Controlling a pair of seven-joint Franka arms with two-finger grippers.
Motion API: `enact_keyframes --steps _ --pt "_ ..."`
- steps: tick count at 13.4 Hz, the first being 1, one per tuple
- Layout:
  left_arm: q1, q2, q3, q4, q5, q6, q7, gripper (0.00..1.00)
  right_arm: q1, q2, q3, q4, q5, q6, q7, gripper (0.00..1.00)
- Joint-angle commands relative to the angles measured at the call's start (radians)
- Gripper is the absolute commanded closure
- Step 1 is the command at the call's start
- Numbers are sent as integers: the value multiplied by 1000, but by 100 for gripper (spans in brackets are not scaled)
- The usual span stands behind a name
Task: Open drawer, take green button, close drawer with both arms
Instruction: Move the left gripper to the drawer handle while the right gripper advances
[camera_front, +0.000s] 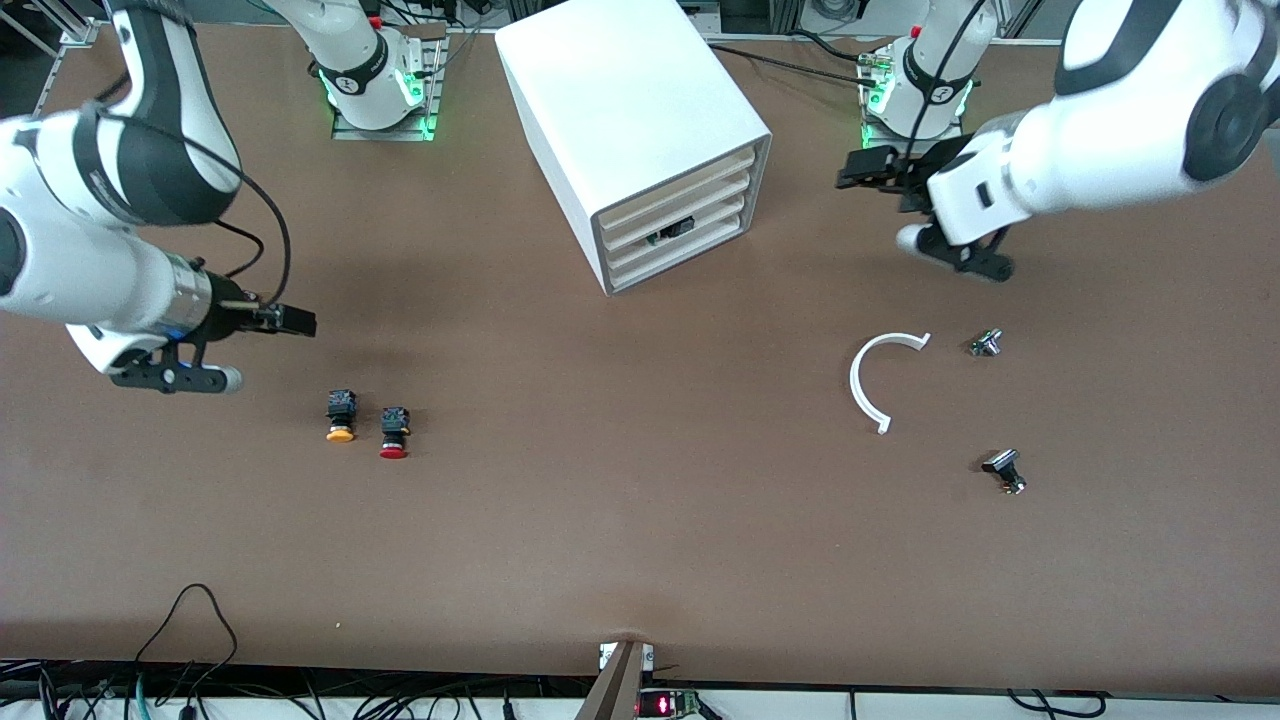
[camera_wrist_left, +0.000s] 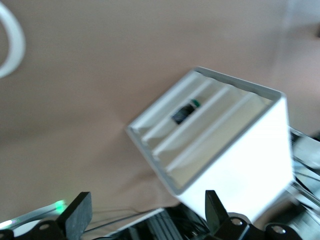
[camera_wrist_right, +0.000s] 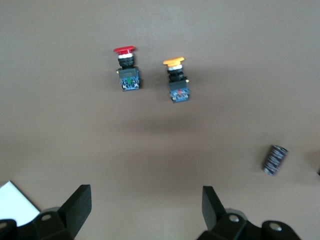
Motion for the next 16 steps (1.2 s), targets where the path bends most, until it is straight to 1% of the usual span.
enact_keyframes --steps 1,2,3,4,5,6,7,8,9,10,12,13,15,16 --pt "8 157 1 12 -150 -8 269 1 17 59 1 15 5 70 -1 2" --pt "9 208 1 11 -194 -2 394 1 30 92 1 15 -1 103 -1 2" --pt "5 222 3 6 -221 21 445 1 49 113 1 16 -21 121 1 2" --pt "5 224 0 -18 -225 57 468 1 65 135 0 16 -45 146 34 2" --pt "6 224 0 -63 -248 100 543 2 73 145 1 16 -59 163 95 2" --pt "8 222 0 -113 -297 130 662 2 97 159 1 16 -59 180 149 2" --pt "14 218 0 -161 -319 151 759 3 129 176 0 16 -59 195 198 2" --pt "15 222 0 -182 -331 173 857 5 139 188 -1 20 -58 207 232 2" --pt "14 227 0 -187 -383 174 908 5 146 201 -1 26 -56 209 261 1" --pt "14 262 0 -198 -403 176 948 5 157 213 -1 29 -55 209 292 1" --pt "8 360 0 -203 -441 231 1129 7 184 228 0 30 -55 209 355 1" --pt "15 395 0 -203 -446 231 1165 10 197 235 1 30 -53 209 370 1" --pt "11 417 0 -230 -454 242 1173 16 209 270 1 32 -50 209 370 1" --pt "3 417 0 -267 -507 271 1173 19 211 285 1 44 -46 209 372 1"
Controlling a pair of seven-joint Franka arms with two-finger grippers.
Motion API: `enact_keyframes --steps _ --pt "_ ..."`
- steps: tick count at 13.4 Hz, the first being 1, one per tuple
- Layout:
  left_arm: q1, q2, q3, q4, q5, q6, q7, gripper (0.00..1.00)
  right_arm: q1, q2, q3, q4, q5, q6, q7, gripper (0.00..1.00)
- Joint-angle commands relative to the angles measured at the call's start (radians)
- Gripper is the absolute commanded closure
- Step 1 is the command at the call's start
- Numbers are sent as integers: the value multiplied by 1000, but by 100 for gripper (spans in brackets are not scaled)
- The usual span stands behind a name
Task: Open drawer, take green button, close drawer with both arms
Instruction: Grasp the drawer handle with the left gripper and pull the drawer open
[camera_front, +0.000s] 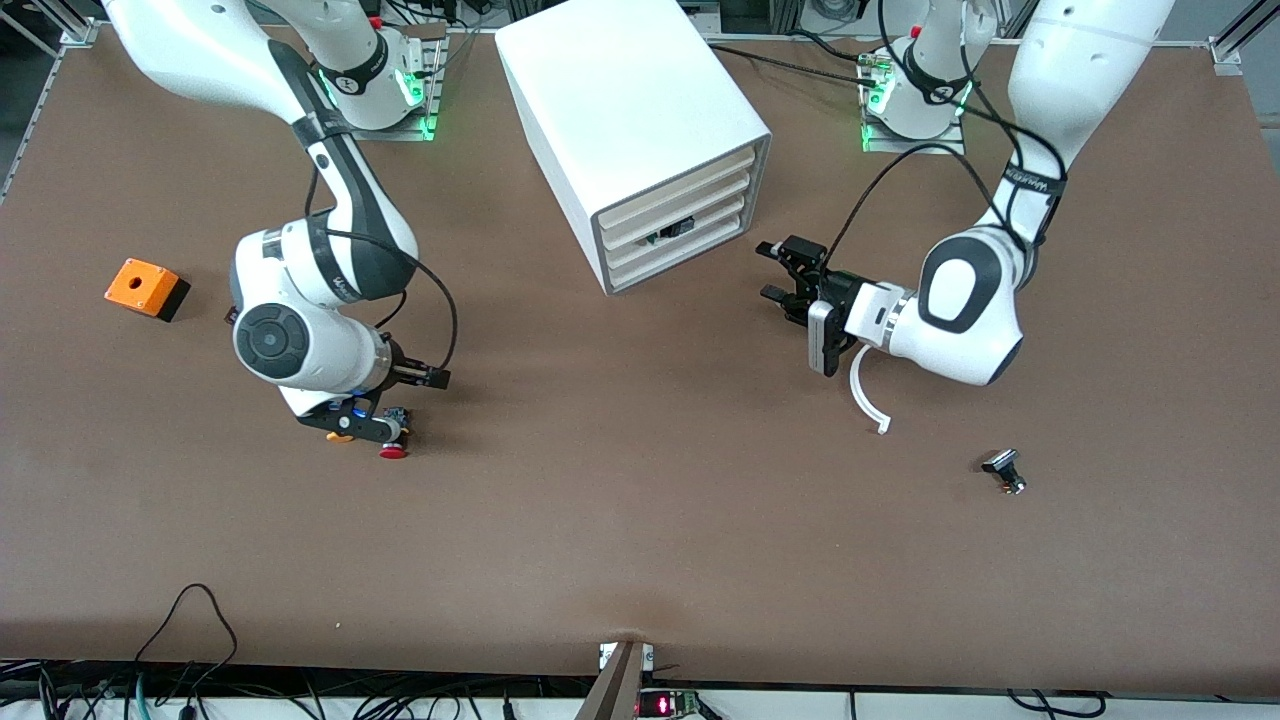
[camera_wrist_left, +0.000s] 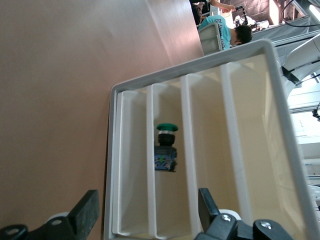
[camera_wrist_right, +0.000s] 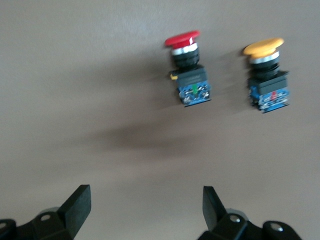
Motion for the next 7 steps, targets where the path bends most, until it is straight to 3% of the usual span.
enact_keyframes --steps 1,4,7 --pt "-27 -3 -3 -81 -111 56 34 25 15 51 -2 52 -2 -4 21 1" --pt "-79 35 -3 -95 -119 100 34 39 52 64 -2 55 -4 -4 48 1" --pt "-98 33 -5 -139 -151 127 47 41 69 75 -2 68 -5 -4 90 1"
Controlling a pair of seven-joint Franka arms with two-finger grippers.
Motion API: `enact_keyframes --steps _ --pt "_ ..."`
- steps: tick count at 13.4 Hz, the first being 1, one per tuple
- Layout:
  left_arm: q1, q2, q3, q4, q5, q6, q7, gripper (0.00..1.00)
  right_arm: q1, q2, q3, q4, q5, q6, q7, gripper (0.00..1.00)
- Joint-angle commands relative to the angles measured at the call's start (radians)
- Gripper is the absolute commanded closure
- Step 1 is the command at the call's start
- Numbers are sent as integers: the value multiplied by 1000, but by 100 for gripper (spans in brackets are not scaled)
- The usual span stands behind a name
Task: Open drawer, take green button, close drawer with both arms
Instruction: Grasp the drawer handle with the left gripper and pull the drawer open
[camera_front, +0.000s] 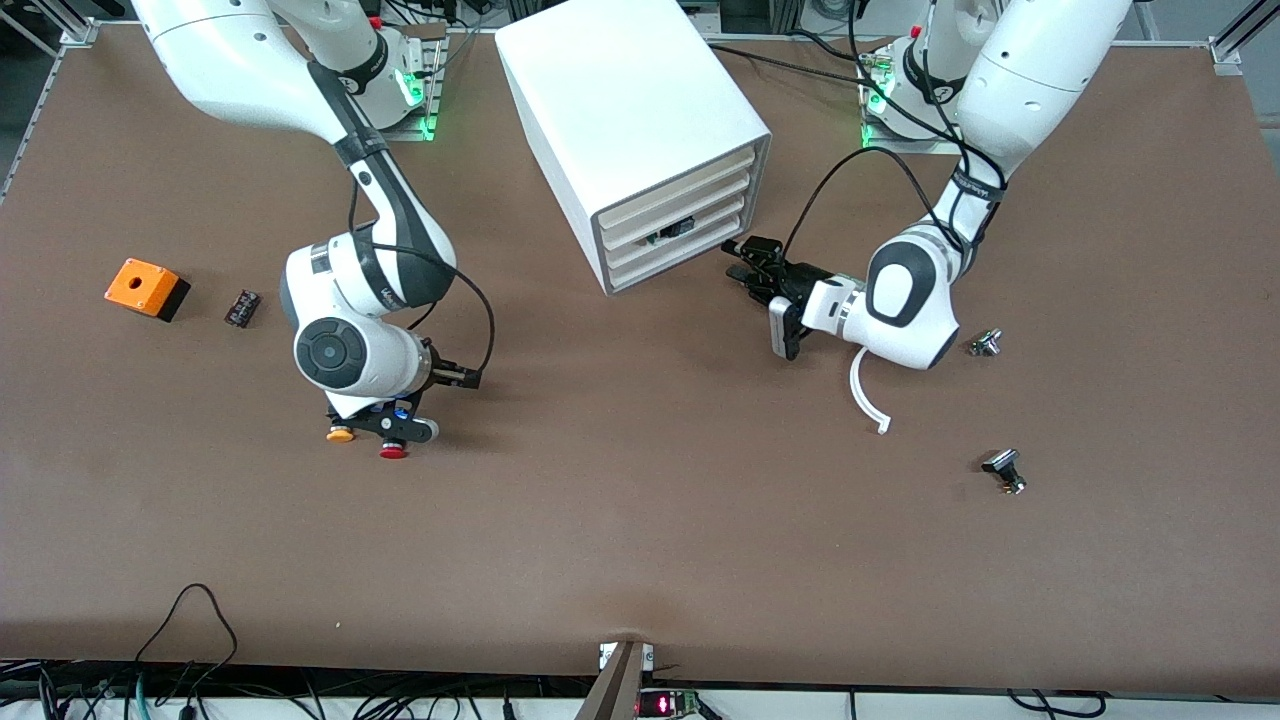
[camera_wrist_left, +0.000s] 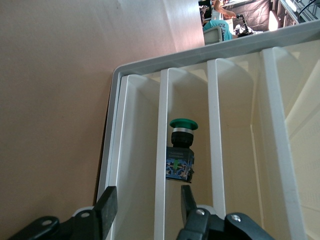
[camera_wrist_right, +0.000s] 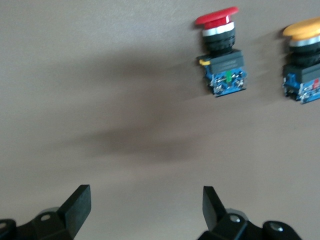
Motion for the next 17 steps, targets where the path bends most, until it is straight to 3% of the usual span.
enact_keyframes --steps 1,4,8,12,13,15,17 --pt "-5 -9 -16 -69 -86 26 76 41 14 21 -2 39 -2 -8 27 1" --pt "-25 -7 -39 -137 -203 58 172 42 15 24 -2 40 -1 -8 33 1" --pt "-42 -6 -47 -157 -206 58 180 57 14 26 -2 40 -1 -8 30 1" --pt "-54 -7 -50 -194 -230 66 204 59 14 28 -2 46 -1 -8 29 1" --pt "-63 -7 -53 -206 -249 78 219 63 15 28 -2 54 4 -9 32 1" --pt "-65 -7 -52 -205 -252 78 230 100 26 35 1 106 8 -20 102 1" --pt "-62 -6 -50 -195 -252 78 230 100 57 43 1 152 10 -23 188 1"
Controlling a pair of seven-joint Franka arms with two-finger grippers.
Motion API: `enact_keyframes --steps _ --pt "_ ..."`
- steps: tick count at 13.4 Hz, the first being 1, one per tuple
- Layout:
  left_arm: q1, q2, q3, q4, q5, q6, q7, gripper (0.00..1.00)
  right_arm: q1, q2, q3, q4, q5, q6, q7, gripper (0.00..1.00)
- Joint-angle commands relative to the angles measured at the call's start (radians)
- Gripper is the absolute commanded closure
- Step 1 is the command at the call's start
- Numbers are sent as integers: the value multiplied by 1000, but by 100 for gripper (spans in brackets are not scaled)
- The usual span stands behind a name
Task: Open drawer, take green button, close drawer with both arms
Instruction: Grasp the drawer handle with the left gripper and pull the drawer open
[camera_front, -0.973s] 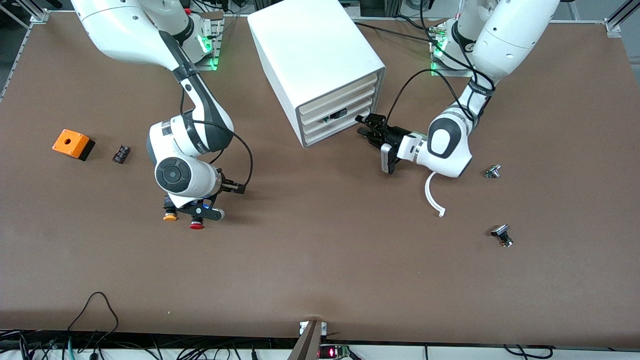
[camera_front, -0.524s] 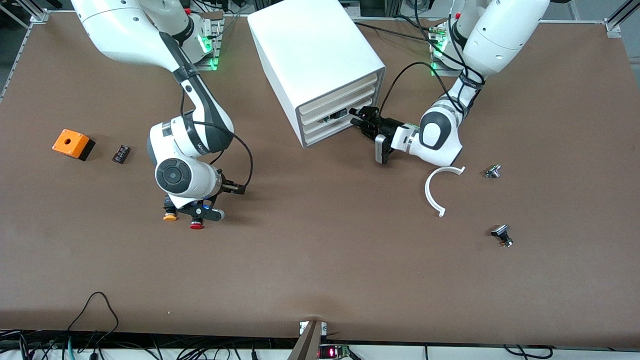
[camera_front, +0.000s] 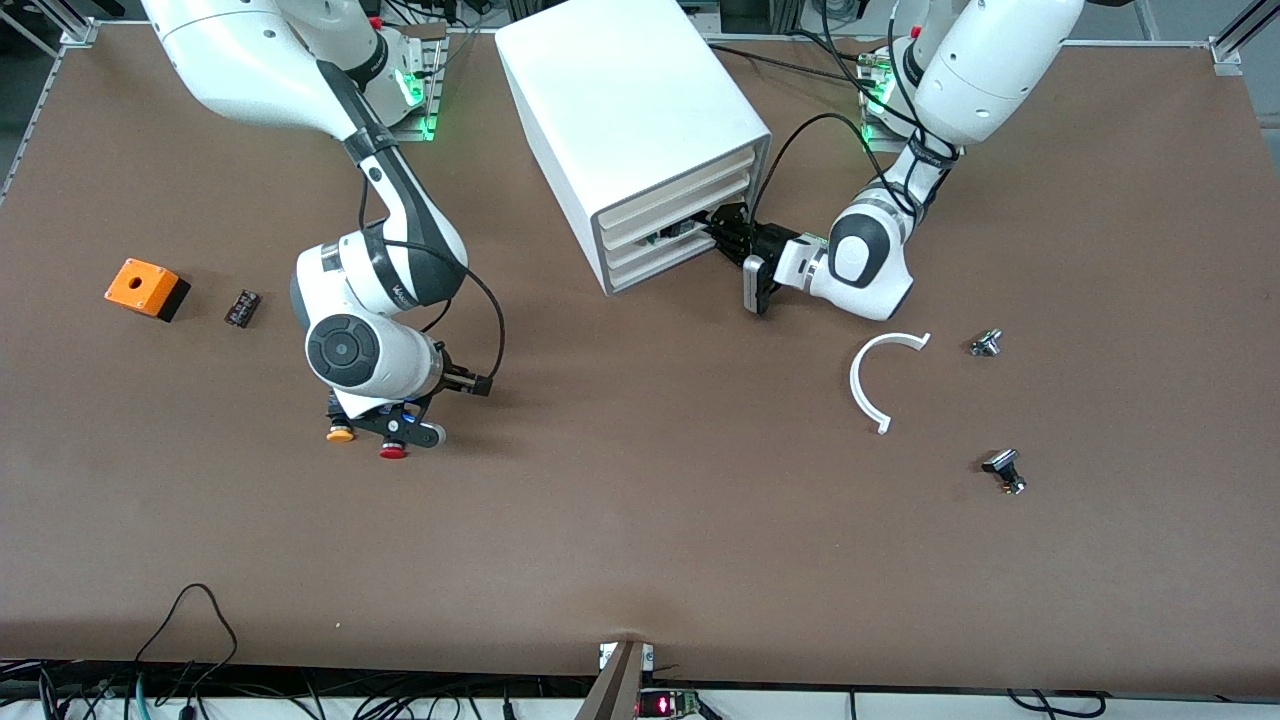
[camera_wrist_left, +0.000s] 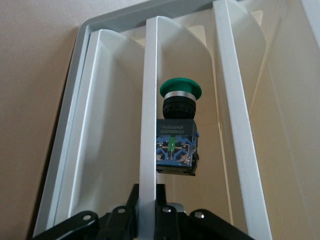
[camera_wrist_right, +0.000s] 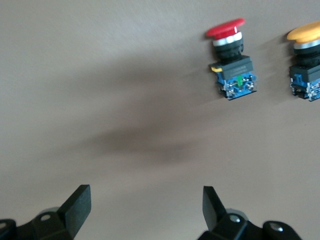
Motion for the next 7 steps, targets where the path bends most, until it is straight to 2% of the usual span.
enact_keyframes --steps 1,4,7 --pt "-1 -10 3 1 -30 18 32 100 37 35 0 92 21 -23 138 2" --pt "31 -6 25 61 -4 18 2 100 80 66 0 179 40 -55 282 2" --pt "84 40 40 212 151 12 -104 100 125 104 0 265 40 -78 426 2"
